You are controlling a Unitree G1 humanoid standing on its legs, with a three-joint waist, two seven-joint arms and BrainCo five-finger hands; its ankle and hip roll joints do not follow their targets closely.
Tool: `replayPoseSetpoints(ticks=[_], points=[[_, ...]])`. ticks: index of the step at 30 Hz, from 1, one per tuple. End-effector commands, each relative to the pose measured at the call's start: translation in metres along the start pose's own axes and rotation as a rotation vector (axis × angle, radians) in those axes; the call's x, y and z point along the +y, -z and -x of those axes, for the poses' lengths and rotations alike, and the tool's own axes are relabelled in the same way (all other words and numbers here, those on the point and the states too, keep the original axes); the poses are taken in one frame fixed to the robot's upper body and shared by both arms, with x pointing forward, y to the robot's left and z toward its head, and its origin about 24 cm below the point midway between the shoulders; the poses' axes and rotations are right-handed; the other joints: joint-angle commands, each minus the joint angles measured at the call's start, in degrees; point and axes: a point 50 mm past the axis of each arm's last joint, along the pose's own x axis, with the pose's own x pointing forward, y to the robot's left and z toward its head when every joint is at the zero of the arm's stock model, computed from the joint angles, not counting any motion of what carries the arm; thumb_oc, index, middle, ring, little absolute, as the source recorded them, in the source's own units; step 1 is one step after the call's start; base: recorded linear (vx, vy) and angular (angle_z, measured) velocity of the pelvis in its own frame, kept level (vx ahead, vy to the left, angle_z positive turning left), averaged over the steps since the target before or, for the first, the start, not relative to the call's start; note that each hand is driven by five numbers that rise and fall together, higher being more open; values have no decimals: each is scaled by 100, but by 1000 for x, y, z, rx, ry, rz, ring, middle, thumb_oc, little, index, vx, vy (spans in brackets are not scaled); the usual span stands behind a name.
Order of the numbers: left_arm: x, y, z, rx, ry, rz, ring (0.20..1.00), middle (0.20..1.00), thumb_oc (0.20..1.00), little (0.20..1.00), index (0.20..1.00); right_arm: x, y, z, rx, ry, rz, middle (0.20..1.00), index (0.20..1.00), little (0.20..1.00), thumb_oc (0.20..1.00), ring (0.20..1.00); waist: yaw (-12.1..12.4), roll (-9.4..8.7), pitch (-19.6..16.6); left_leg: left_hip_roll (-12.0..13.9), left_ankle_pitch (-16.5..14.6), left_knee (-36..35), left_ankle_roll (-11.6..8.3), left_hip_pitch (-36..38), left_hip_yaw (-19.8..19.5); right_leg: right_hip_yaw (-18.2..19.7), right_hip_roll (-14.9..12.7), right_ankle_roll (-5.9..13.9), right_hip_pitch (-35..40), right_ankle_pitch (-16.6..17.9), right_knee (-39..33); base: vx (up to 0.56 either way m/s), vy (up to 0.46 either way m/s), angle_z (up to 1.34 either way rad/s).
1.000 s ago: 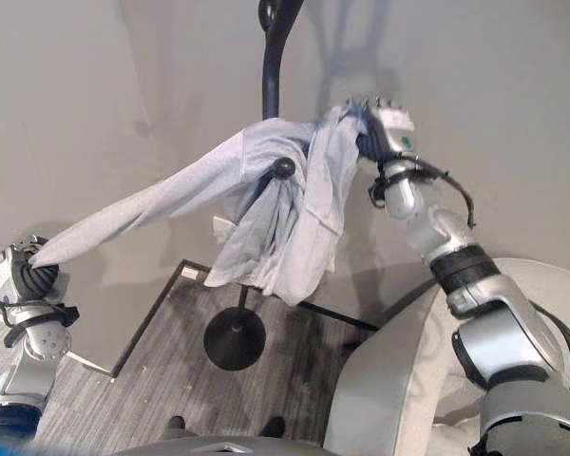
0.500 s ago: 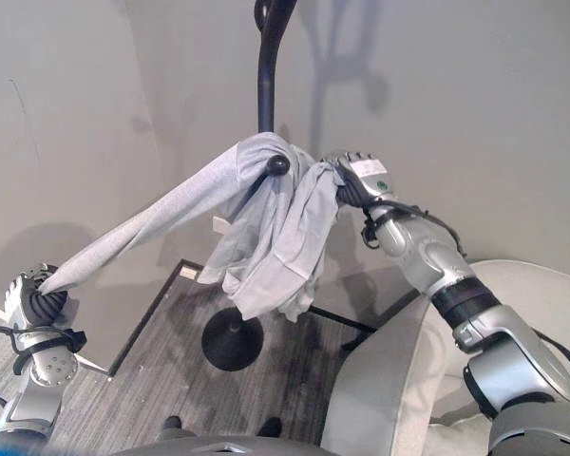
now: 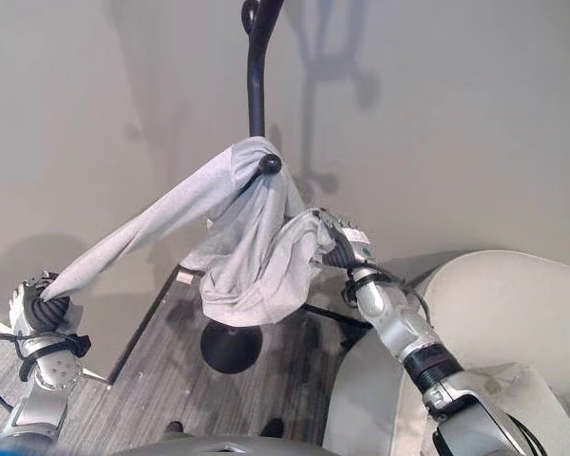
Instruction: Hang the clothes on the sofa on the clothes rack.
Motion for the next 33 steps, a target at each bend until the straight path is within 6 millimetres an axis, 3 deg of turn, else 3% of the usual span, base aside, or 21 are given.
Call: replayPoseSetpoints(ticks=[1,5,10,11,13,15,20,30,32,33], points=[[23,10,-8,13,-107,-32,200,200,200,200,200,-8,1,-3,26,108,-95,1000,1000,1000,1000,1000,-8,-34,-215,394,258,125,-119,328,503,285,-396,384,336,-471,108,-33,42,0],[24,16,-3,35,-118,-41,200,200,200,200,200,5,13,9,101,88,-145,1000,1000,1000,1000,1000,-55,3,-212,373,231,130,-107,348,525,292,-428,390,340,-451,112,-37,34,-1],[9,37,16,117,-5,-93,200,200,200,200,200,29,21,30,159,1,-158,1000,1000,1000,1000,1000,-119,38,-193,359,216,166,-94,356,529,299,-455,400,343,-439,140,-36,18,-1],[-8,63,41,240,122,-151,200,200,200,200,200,46,20,41,172,-66,-185,1000,1000,1000,1000,1000,-171,42,-183,366,197,185,-89,368,535,300,-460,402,346,-438,152,-46,17,-1],[-13,71,49,282,154,-162,200,200,200,200,200,50,19,43,173,-84,-193,1000,1000,1000,1000,1000,-186,47,-181,366,191,186,-85,372,541,304,-458,403,340,-443,163,-34,15,-2],[-24,94,75,413,244,-210,200,200,200,200,200,62,15,49,174,-124,-219,1000,1000,1000,1000,1000,-249,53,-181,355,178,189,-83,382,566,347,-453,403,330,-463,176,-32,22,-19],[-30,112,103,536,313,-249,200,200,200,200,200,72,9,48,163,-140,-247,1000,1000,1000,1000,1000,-310,64,-163,342,142,175,-82,404,622,394,-461,413,310,-465,189,-37,18,-4],[-23,133,137,646,382,-334,200,200,200,200,200,72,13,50,184,-127,-251,1000,1000,1000,1000,1000,-301,58,-153,317,85,166,-58,412,640,402,-495,438,279,-431,218,-31,18,0],[-22,141,158,725,432,-356,200,200,200,200,200,77,15,53,197,-140,-254,1000,1000,1000,1000,1000,-275,35,-136,306,74,179,-46,408,629,406,-515,442,277,-431,243,0,0,0],[-22,141,158,724,432,-356,200,200,200,200,200,76,15,53,197,-140,-254,1000,1000,1000,1000,1000,-275,35,-135,306,73,179,-46,408,630,406,-515,442,277,-431,244,0,0,0]])
